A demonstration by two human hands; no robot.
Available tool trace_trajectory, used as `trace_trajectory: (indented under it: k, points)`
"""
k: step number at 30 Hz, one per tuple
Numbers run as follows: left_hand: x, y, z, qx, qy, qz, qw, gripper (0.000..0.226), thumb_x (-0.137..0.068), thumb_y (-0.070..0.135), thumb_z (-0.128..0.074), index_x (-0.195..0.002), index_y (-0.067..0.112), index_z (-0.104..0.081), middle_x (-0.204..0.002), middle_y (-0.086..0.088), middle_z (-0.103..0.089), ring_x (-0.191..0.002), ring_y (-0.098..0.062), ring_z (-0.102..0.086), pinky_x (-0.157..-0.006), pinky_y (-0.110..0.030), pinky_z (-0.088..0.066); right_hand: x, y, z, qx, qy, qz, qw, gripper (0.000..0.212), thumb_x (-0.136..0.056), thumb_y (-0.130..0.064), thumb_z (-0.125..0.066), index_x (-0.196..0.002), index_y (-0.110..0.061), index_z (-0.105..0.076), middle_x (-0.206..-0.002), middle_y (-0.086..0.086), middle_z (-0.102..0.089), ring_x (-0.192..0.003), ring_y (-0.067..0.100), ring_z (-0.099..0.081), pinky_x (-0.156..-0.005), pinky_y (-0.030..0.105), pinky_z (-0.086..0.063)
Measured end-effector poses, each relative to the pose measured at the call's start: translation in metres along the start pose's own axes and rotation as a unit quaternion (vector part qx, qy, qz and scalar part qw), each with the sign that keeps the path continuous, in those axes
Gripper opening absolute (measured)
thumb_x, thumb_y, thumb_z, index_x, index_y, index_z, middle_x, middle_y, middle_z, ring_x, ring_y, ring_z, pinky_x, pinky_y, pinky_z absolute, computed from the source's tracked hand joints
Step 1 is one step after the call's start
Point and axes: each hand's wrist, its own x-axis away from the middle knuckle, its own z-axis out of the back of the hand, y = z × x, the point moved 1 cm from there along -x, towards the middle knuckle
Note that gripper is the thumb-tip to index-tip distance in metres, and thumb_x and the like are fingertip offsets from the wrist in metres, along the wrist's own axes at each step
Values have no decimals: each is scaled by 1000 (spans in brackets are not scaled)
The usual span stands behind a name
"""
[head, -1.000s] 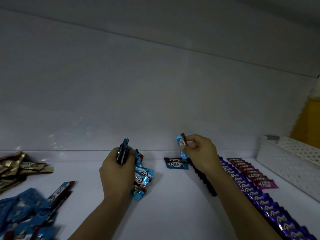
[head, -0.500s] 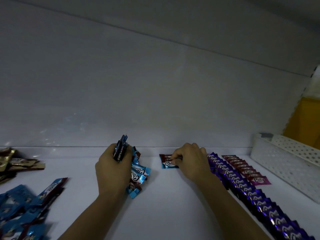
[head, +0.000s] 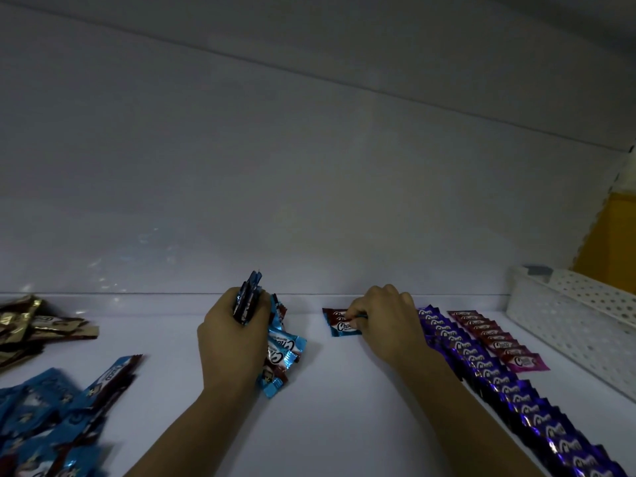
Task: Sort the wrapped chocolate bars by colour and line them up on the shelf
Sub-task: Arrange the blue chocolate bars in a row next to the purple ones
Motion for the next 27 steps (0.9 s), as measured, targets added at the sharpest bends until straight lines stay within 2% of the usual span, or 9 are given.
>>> trace_trajectory:
  k: [5,7,9,10,12,15,17,22,27]
  points:
    - [0,0,0,-17,-10,-13,1000,16,-91,25,-61,-76,20,-64,-66,3,-66,-54,-9,-61,-52,-30,-47,3,-2,4,-2,3,12,1000,25,-96,-28,-50,-115,-36,-65,-115,-5,-60,-107,16,-46,-88,31,-27]
    - [0,0,0,-23,-23,-15,999,18,-91,24,-61,-74,19,-64,-65,-1,-66,-54,-11,-60,-51,-28,-46,4,-6,9,10,10,18,1000,27,-98,-27,-45,-116,-34,-64,-116,-6,-60,-107,15,-47,-89,30,-28]
    - [2,2,-2,-30,-44,-17,998,16,-90,22,-62,-74,20,-65,-65,1,-67,-53,-6,-60,-48,-18,-44,6,-19,21,-99,74,15,992,23,-97,-33,-49,-111,-30,-67,-109,-7,-64,-102,13,-53,-90,30,-33]
    - [4,3,-3,-40,-56,-22,997,15,-89,20,-63,-75,21,-66,-64,4,-67,-53,-3,-60,-47,-12,-43,8,-31,29,-236,84,4,968,22,-93,-39,-55,-106,-28,-69,-104,-6,-67,-98,12,-57,-90,30,-38]
    - [6,4,-6,-69,-84,-40,993,13,-88,18,-63,-77,23,-67,-66,7,-69,-56,-2,-62,-50,-11,-44,12,-59,42,-498,8,-8,867,33,-76,-52,-65,-99,-29,-70,-97,-3,-70,-93,12,-63,-87,28,-49]
    - [9,4,-7,-105,-108,-62,987,15,-87,17,-64,-84,31,-67,-71,10,-70,-62,-3,-66,-59,-25,-54,16,-80,46,-571,-51,2,819,21,-79,-37,-70,-94,-22,-72,-91,-3,-71,-87,7,-65,-79,18,-52]
    - [9,4,-7,-129,-106,-74,983,16,-87,18,-64,-82,33,-65,-72,15,-69,-62,-1,-65,-58,-23,-53,16,-80,49,-598,-41,-14,800,11,-86,-19,-67,-93,-14,-74,-85,-6,-72,-79,0,-65,-71,11,-49]
    - [9,4,-9,-166,-120,-84,975,12,-88,24,-64,-84,36,-63,-70,16,-68,-64,4,-63,-54,-11,-46,14,-74,47,-580,-19,-18,814,13,-89,-18,-64,-87,-11,-75,-73,-11,-68,-63,-7,-59,-54,7,-41]
    - [8,2,-10,-193,-125,-87,969,20,-89,21,-60,-78,38,-60,-68,12,-67,-63,3,-63,-58,-16,-52,12,-75,39,-557,36,-53,828,15,-88,-22,-63,-84,-12,-74,-80,0,-64,-62,0,-56,-61,17,-42]
